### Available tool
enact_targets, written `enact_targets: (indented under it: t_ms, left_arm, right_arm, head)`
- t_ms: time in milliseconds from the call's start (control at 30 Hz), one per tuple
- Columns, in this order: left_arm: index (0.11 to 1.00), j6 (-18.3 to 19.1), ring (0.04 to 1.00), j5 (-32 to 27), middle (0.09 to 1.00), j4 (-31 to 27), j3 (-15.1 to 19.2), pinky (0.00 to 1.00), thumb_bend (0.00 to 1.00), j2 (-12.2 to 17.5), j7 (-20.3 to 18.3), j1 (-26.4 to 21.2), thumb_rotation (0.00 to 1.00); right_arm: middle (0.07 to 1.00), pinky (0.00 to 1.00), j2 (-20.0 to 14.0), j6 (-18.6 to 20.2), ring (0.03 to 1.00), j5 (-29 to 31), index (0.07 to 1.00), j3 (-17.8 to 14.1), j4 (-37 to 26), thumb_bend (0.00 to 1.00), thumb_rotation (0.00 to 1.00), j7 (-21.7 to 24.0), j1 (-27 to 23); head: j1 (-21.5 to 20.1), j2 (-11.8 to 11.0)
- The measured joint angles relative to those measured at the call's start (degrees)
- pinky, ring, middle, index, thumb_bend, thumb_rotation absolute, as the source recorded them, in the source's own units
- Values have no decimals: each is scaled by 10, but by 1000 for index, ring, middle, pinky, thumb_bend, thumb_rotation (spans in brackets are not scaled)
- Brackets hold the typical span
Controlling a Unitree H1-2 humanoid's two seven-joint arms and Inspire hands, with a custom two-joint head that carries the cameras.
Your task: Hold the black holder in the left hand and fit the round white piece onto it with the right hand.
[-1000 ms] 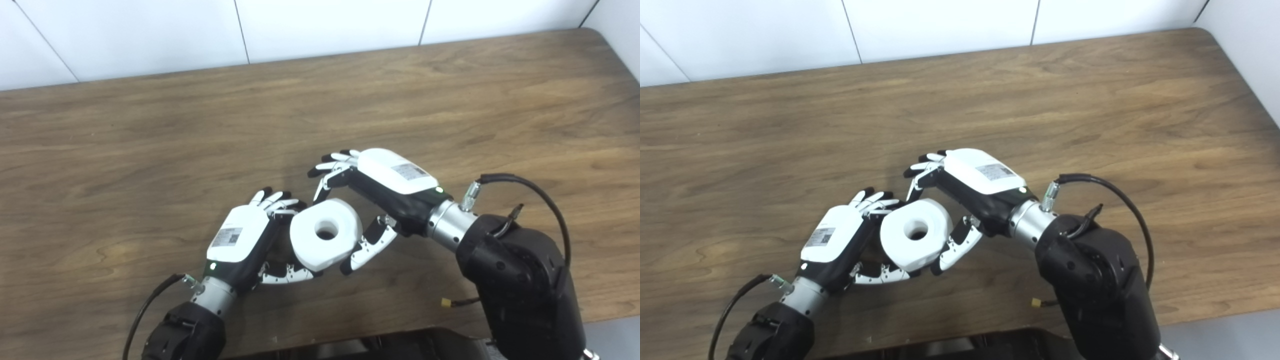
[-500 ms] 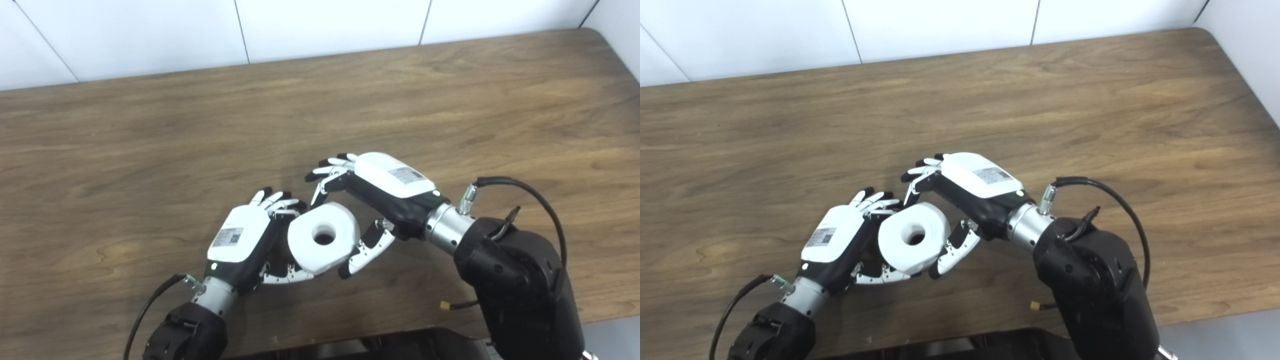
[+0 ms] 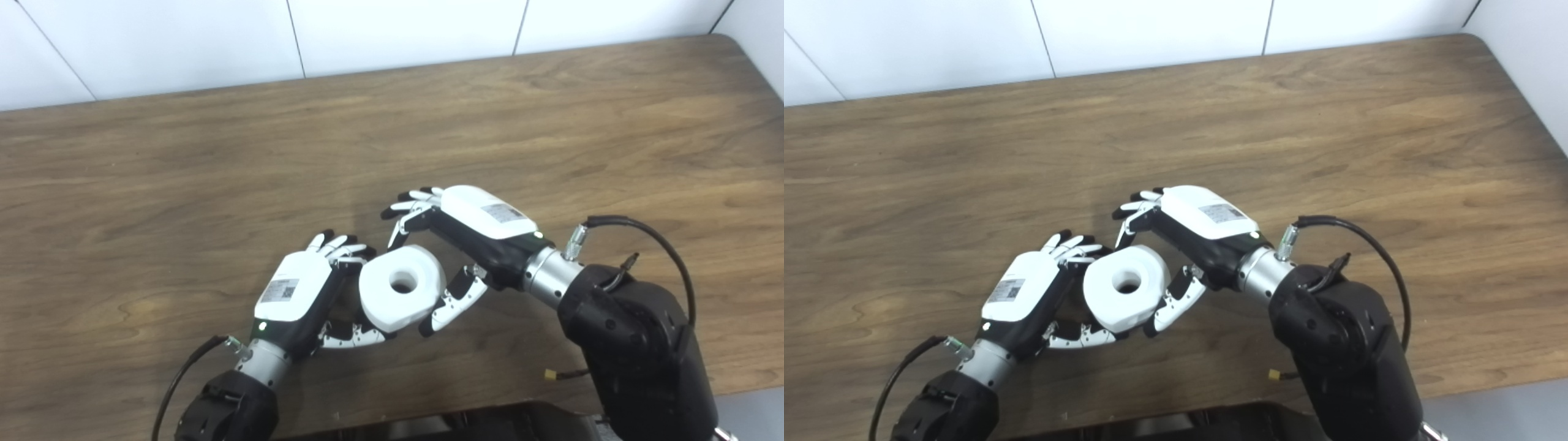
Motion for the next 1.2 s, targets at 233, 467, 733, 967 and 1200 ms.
enact_targets:
  t_ms: [233, 467, 733, 967, 1200]
  left_arm:
    - [487, 0, 913, 0, 812, 0, 0, 998, 516, 0, 0, 0, 59]
    - [488, 0, 913, 0, 812, 0, 0, 994, 516, 0, 0, 0, 59]
    - [488, 0, 916, 1, 813, 0, -1, 1000, 516, -1, -1, 0, 59]
    - [488, 1, 919, 1, 816, -1, -1, 1000, 515, -2, -3, 0, 59]
    - [488, 5, 917, 3, 814, -2, -2, 1000, 515, -3, -5, -1, 60]
  right_arm:
    - [873, 983, -6, 0, 953, 3, 483, -2, 1, 522, 153, -2, 0]
    - [867, 986, -8, 0, 946, 3, 484, 0, 2, 525, 154, -4, 2]
    - [879, 989, -11, 0, 948, -6, 562, 6, 2, 761, 252, -4, 4]
    - [890, 982, -19, 0, 979, -15, 667, 12, -2, 996, 355, 5, 4]
    - [916, 998, -27, -12, 1000, -27, 712, 21, -6, 1000, 391, 20, 2]
  head:
    - [-2, -1]
    - [-3, 1]
    - [-4, 0]
    - [-4, 1]
    - [-5, 1]
